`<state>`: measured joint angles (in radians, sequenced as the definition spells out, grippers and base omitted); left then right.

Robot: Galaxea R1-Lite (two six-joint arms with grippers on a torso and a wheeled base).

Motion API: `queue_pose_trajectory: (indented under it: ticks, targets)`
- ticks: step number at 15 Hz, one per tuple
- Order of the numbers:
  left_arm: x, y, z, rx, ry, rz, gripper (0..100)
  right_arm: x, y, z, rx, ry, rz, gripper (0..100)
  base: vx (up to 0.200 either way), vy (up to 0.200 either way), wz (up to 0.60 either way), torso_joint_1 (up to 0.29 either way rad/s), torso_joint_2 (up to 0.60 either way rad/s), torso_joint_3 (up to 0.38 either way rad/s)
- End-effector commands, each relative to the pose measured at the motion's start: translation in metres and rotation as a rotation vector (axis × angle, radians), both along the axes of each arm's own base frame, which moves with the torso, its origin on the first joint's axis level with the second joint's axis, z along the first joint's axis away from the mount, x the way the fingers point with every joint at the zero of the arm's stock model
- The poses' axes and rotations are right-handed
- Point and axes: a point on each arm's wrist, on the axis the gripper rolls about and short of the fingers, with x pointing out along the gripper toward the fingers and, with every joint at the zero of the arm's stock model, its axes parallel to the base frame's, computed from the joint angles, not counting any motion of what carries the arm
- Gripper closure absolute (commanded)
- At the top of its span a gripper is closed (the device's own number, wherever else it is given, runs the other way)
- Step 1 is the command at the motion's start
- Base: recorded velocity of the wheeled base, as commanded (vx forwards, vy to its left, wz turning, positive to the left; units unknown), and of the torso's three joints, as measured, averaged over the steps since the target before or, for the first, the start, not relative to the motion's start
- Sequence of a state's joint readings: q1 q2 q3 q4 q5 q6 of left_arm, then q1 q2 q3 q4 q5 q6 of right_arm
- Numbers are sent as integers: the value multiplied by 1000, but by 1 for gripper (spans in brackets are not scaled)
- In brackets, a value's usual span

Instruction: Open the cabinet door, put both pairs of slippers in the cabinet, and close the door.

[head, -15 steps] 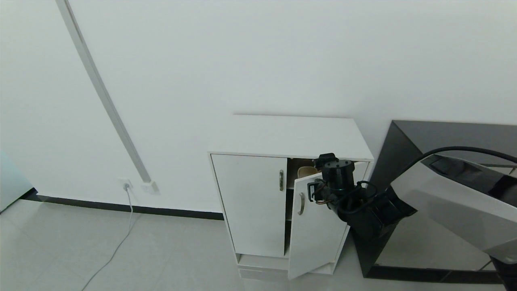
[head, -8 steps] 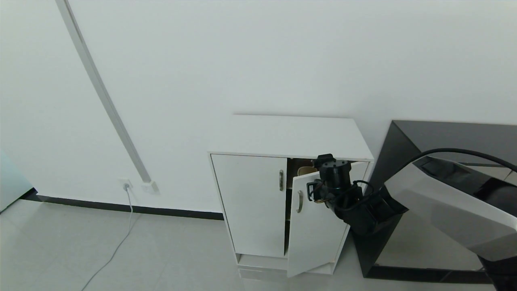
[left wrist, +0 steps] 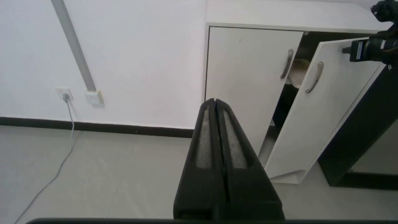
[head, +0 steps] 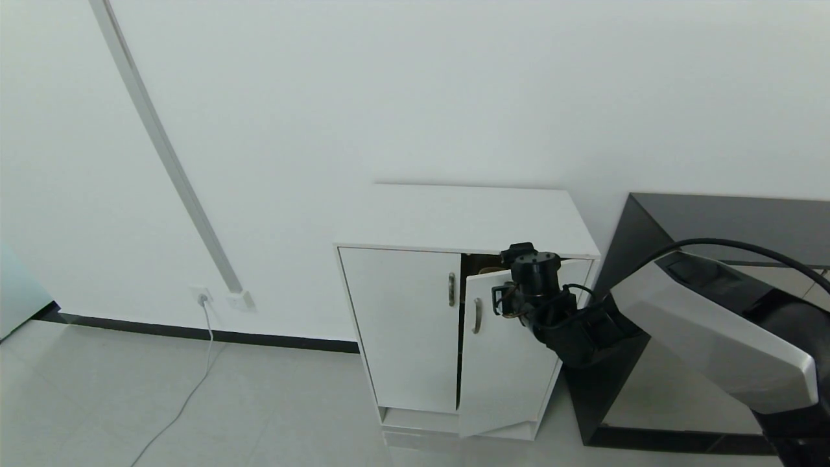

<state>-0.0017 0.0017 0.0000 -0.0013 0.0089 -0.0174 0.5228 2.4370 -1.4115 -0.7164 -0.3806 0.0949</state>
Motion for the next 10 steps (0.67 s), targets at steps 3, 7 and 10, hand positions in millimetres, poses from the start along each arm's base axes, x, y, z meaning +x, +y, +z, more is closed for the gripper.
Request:
queue_pose_trajectory:
  ticks: [3, 7, 10]
  targets:
    - [0, 0, 0, 1, 0, 0, 100, 6, -1, -7, -5, 6, -7, 100, 0, 0, 0, 0, 0, 0]
    - [0, 0, 0, -1, 0, 0, 100, 10, -3, -2, -20, -12, -8, 100, 0, 0, 0, 0, 0, 0]
    - [0, 0, 0, -1, 0, 0, 100, 13, -2, -2, -26, -15, -7, 100, 0, 0, 0, 0, 0, 0]
